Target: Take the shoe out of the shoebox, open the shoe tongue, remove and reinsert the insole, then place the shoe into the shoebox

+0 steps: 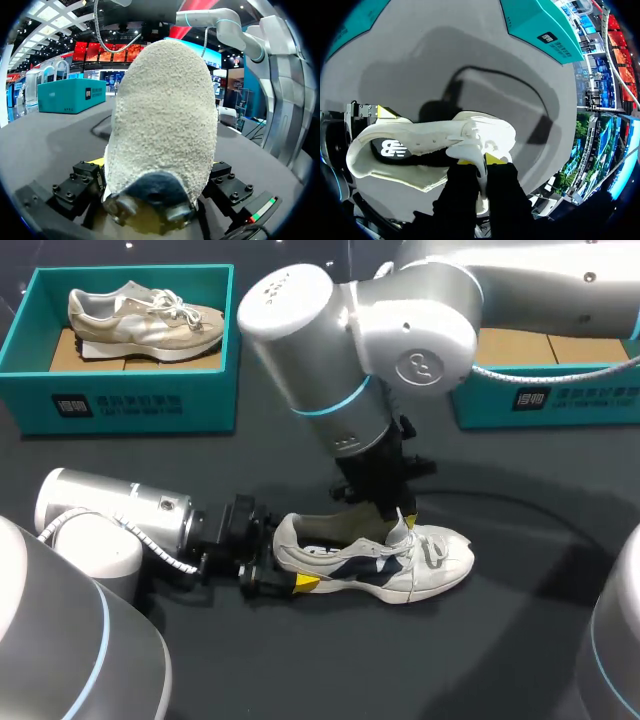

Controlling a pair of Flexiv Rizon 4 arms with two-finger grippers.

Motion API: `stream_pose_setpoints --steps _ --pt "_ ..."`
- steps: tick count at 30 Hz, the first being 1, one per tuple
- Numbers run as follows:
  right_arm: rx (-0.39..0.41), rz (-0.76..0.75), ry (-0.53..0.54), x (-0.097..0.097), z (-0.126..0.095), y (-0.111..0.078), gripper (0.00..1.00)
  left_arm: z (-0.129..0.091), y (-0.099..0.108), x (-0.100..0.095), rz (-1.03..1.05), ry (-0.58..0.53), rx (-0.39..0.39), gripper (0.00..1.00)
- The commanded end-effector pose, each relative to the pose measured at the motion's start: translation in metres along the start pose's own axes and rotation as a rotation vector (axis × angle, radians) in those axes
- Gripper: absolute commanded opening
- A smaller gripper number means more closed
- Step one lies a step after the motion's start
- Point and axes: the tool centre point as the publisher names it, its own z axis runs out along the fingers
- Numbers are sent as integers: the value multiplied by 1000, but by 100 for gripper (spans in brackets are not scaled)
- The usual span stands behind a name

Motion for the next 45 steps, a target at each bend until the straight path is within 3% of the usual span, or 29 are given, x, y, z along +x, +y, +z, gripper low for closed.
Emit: stream_pose_setpoints --steps 1,12,32,34,37,41,45 --pt "-1 0 171 -10 4 1 0 3 1 0 0 -1 -1 0" --pt "-7 -9 186 -16 6 -2 0 3 1 0 0 -1 -1 0" --pt "15 18 211 -45 52 0 0 3 1 0 0 -1 -1 0" --pt "19 32 190 -48 54 0 18 3 1 0 0 -1 -1 0" --pt "17 47 162 -52 56 0 32 3 1 0 0 -1 -1 0" --pt "12 66 135 -58 56 1 41 3 1 0 0 -1 -1 0" --pt "-2 83 110 -63 56 2 43 3 1 0 0 -1 -1 0"
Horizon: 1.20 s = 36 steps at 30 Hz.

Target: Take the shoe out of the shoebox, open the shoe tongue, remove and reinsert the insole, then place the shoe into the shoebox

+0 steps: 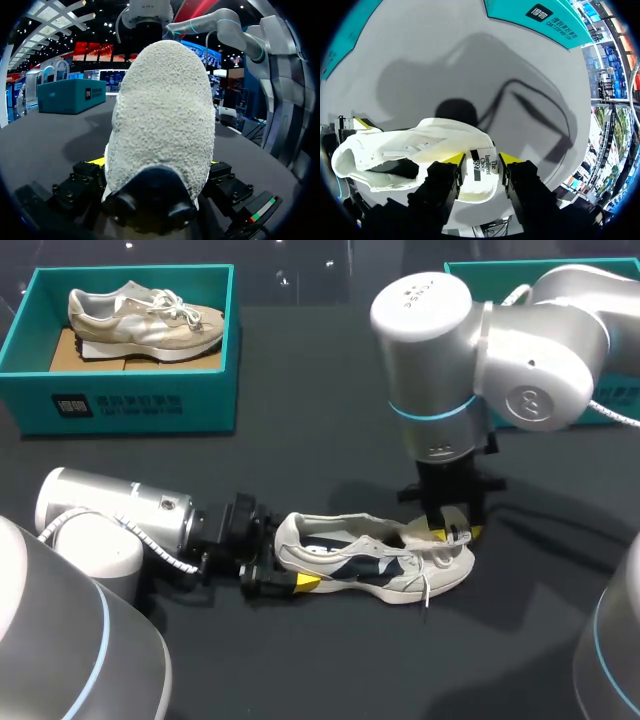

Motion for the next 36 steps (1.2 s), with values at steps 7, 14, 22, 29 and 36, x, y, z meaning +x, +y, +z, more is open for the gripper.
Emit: stream_pose_setpoints --steps 7,14,22,29,36 --pt "-18 9 -26 -8 -5 2 45 2 2 0 0 0 0 0" --pt "-79 -14 -40 -7 -38 -6 44 2 2 0 0 0 0 0" --pt "-160 -66 -87 -9 -88 -16 42 2 2 0 0 0 0 0" --pt "-193 -183 -138 3 -125 -21 42 2 2 0 0 0 0 0" --pt "-253 -375 -91 28 -158 -24 29 2 2 0 0 0 0 0"
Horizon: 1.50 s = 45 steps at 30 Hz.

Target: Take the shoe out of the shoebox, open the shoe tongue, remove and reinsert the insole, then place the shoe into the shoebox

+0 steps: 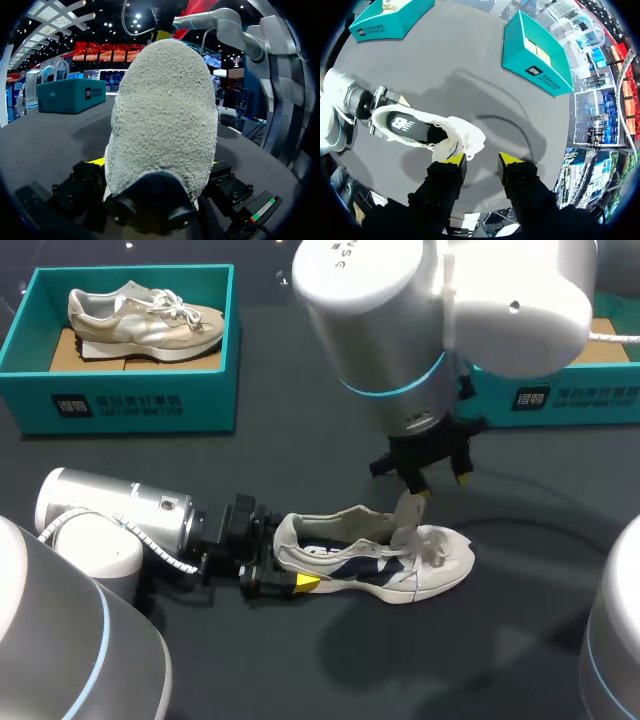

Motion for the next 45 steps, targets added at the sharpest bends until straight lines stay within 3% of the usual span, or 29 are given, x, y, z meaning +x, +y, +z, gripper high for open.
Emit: stream_pose_setpoints --steps 1,2,3,8,14,18,19,28,30,36,41,45 --pt "-34 -105 15 18 -25 8 21 2 1 -1 0 0 0 0" --pt "-40 -143 21 24 -27 11 5 2 1 -1 0 0 0 0" --pt "-48 -174 31 29 -29 12 0 2 1 -1 0 0 0 0" --pt "-108 -366 94 51 -37 17 0 2 1 -1 0 0 0 0" --pt "-126 -580 116 77 -42 22 0 2 1 -1 0 0 0 0" --pt "-187 -776 225 93 -41 23 0 2 1 -1 0 0 0 0" --pt "-156 -769 183 97 -39 21 0 2 1 -1 0 0 0 0" --pt "-156 -769 183 97 -39 21 0 2 1 -1 0 0 0 0" --pt "-151 -861 157 116 -30 23 0 2 1 -1 0 0 0 0" --pt "-229 -996 179 138 -11 25 0 2 1 -1 0 0 0 0" --pt "-263 -1091 222 143 8 27 0 2 1 -1 0 0 0 0" --pt "-263 -1091 222 143 8 27 0 2 1 -1 0 0 0 0"
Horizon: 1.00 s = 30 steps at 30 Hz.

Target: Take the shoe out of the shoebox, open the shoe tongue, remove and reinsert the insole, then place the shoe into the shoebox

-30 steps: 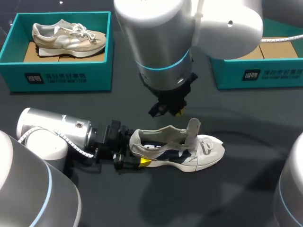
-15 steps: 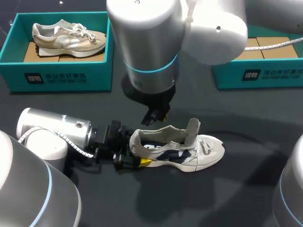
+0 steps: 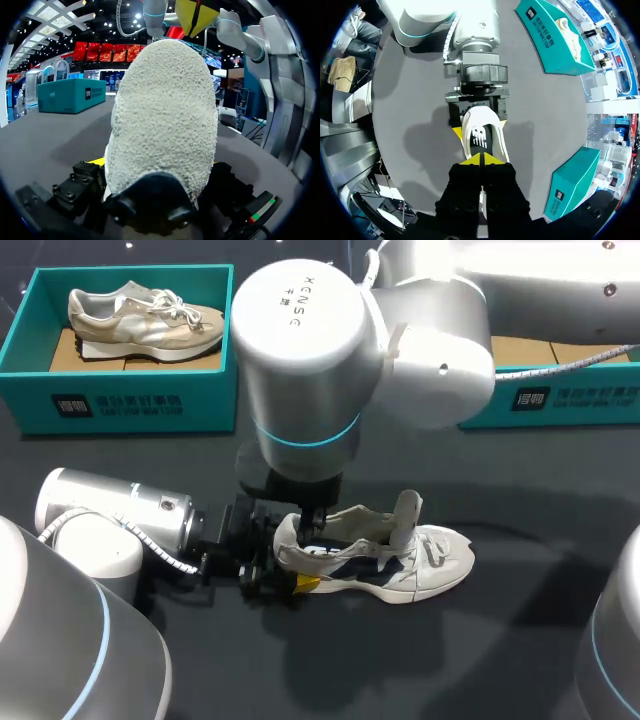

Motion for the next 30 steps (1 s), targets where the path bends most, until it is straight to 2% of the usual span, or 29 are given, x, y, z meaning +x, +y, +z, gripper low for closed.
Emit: stream_pose_setpoints --steps 1,8,17,30 --pt "-17 0 14 -4 7 -6 0 2 1 -1 0 0 0 0" --pt "-17 0 14 -4 7 -6 0 2 1 -1 0 0 0 0" --pt "-3 -57 16 -8 39 -2 0 2 1 -1 0 0 0 0" --pt "-48 -109 84 -11 82 -3 0 2 1 -1 0 0 0 0"
